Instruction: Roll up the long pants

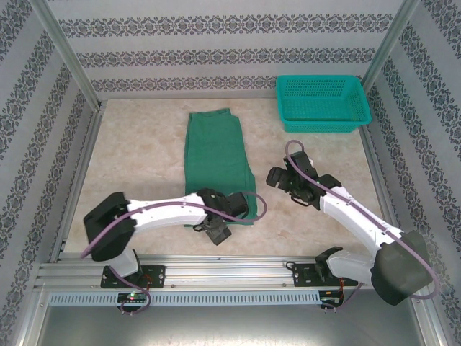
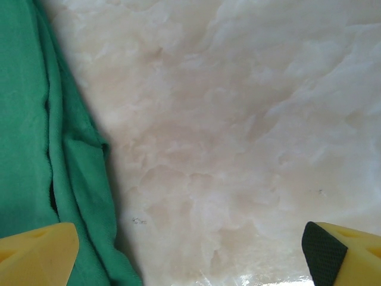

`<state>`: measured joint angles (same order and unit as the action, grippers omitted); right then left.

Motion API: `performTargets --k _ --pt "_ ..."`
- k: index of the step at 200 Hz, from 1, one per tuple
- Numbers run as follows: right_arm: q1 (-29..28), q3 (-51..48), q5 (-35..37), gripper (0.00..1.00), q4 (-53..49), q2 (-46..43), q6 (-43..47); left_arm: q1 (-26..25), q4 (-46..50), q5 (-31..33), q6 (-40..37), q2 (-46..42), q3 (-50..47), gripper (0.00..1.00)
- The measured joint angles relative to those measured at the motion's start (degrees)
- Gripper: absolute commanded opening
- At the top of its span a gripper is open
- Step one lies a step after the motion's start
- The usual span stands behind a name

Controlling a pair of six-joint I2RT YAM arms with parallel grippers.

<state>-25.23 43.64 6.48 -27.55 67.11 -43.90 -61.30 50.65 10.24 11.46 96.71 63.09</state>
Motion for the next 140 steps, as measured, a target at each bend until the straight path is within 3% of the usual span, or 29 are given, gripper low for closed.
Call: performTargets --k 47,83,99,117,140 --pt "0.0 -1.0 -1.3 0.98 1.1 0.0 -0.1 -0.1 -0.1 4.9 -1.0 5.0 0.2 0.92" --pt "0.0 -2.6 -1.7 0.98 1.7 0.0 -0.5 0.3 -0.2 7.4 -1.0 7.1 1.8 0.86" --pt "0.0 -3.0 -1.9 0.97 1.7 0.0 -0.7 0.2 0.0 7.3 -1.1 7.8 2.4 0.69" --pt "0.0 -3.1 -1.9 0.97 1.8 0.0 -0.7 0.7 -0.5 8.2 -0.8 8.9 3.0 0.37" --pt "0.0 -3.1 -1.9 0.96 1.8 0.0 -0.7 1.1 -0.5 8.3 -0.9 9.3 3.4 0.22"
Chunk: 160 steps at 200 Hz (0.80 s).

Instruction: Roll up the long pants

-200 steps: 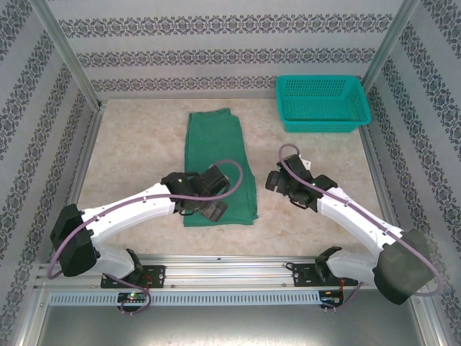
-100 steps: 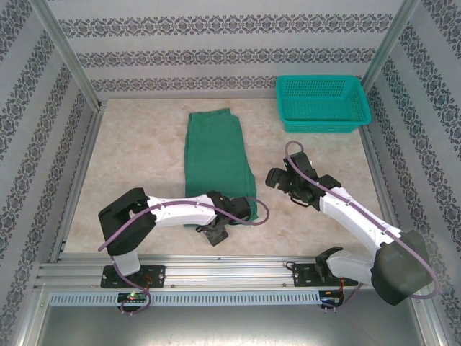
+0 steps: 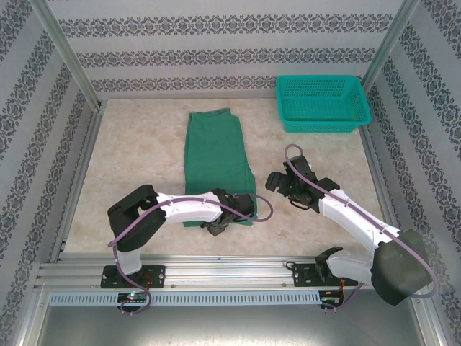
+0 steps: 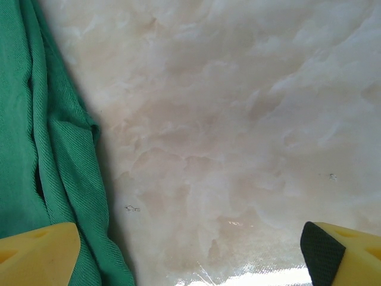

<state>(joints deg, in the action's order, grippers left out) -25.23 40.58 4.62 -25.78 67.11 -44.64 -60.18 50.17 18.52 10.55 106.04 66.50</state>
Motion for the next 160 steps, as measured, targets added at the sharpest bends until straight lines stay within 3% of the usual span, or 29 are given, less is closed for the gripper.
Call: performTargets --k 51,105,118,136,160 --pt "0.5 0.0 2.2 0.97 -1.5 -0.1 0.0 0.2 0.4 -7.0 -0.1 -0.2 4.8 0.25" --pt "5.4 -0.2 3.0 0.92 -3.6 -3.3 -0.1 0.2 2.6 -15.8 -0.5 -0.8 13.0 0.28" --pt "5.9 -0.3 3.0 0.93 -3.8 -4.1 -0.1 0.2 3.1 -15.7 -0.9 -0.8 13.8 0.37" --pt "6.0 -0.6 2.9 0.93 -3.8 -4.4 0.1 0.2 3.2 -14.4 -1.0 -1.1 12.7 0.60" --pt "6.0 -1.6 2.0 0.93 -3.5 -4.4 0.0 0.3 3.4 -11.5 -1.4 -3.0 6.9 0.66"
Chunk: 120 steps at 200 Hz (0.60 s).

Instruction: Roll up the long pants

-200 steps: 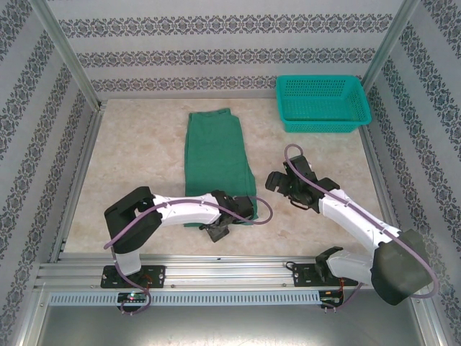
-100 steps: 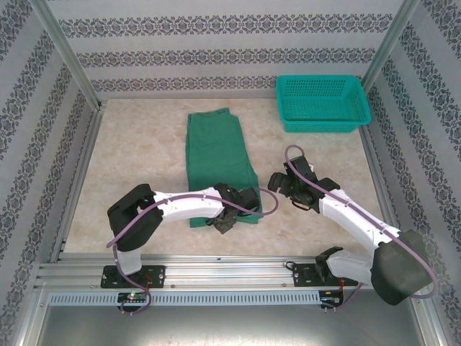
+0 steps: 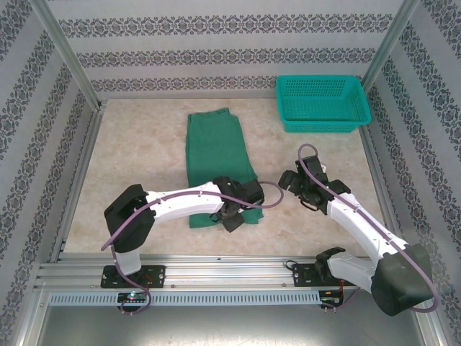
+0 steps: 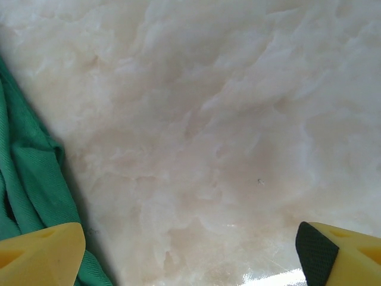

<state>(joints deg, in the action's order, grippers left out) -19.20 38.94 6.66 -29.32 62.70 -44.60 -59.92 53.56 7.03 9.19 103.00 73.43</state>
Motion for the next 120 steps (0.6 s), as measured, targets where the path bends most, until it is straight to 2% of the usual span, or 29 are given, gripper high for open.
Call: performTargets --k 62,80,102,120 --pt "0.0 -0.5 -2.8 0.93 1.9 2.4 0.0 1.6 -0.3 7.0 0.0 1.5 -5.6 0.64" --pt "0.0 -0.5 -3.0 0.93 2.0 2.4 0.0 2.7 -1.0 7.2 0.1 3.5 -5.6 0.51" --pt "0.0 -0.5 -3.1 0.93 1.9 2.1 -0.1 3.0 -1.6 6.4 0.1 4.4 -5.4 0.16" --pt "0.0 -0.9 -3.1 0.93 1.9 1.2 -0.2 3.6 -1.8 6.7 -0.2 4.7 -5.4 0.11"
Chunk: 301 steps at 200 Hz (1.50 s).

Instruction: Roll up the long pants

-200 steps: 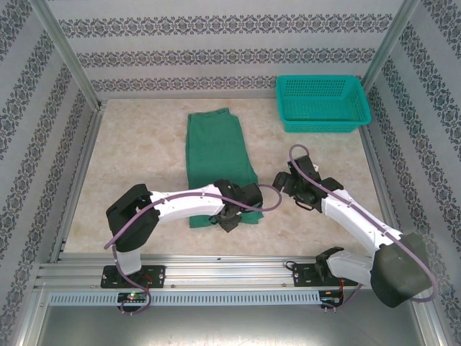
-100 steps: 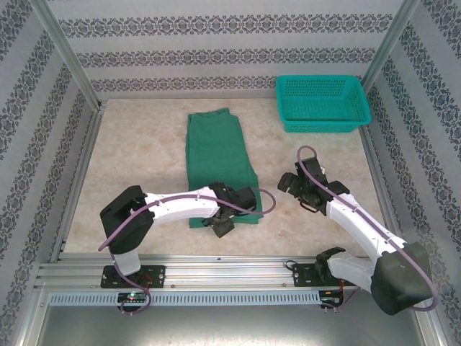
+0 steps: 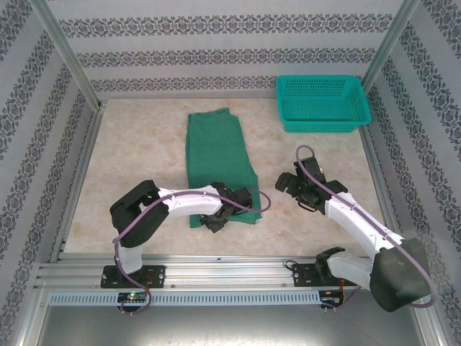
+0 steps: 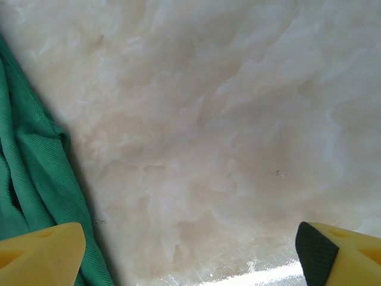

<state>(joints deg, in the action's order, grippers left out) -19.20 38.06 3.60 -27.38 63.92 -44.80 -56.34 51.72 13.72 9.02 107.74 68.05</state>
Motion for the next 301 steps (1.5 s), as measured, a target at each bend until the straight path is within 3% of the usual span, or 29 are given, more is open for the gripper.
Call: performTargets --k 32,96,143,181,213,250,301 --pt "0.0 -1.4 0.0 0.92 -0.1 -0.6 0.0 0.2 0.4 -3.3 0.0 -0.2 1.4 0.12" --pt "0.0 -4.1 0.0 0.90 -1.1 -2.6 -0.1 0.2 5.6 -15.9 -0.1 -0.2 12.8 0.21" --pt "0.0 -4.9 -0.3 0.89 -1.5 -6.8 -1.4 1.5 8.6 -25.6 -0.9 2.1 18.8 0.19" --pt "0.0 -5.0 -1.6 0.89 -1.5 -7.2 -1.7 3.3 9.8 -26.3 -2.1 4.1 17.4 0.37" --pt "0.0 -5.9 -2.2 0.89 -0.7 -7.0 -2.0 3.2 7.8 -24.9 -2.6 -2.2 8.7 0.55" --pt "-0.1 -6.0 -3.3 0.89 1.2 -4.0 -2.7 3.1 3.5 -24.8 -3.3 -12.8 2.1 0.57" --pt "-0.6 -6.0 -3.3 0.89 2.3 -2.4 -3.1 2.0 -1.8 -22.4 -6.2 -10.0 -0.9 0.57"
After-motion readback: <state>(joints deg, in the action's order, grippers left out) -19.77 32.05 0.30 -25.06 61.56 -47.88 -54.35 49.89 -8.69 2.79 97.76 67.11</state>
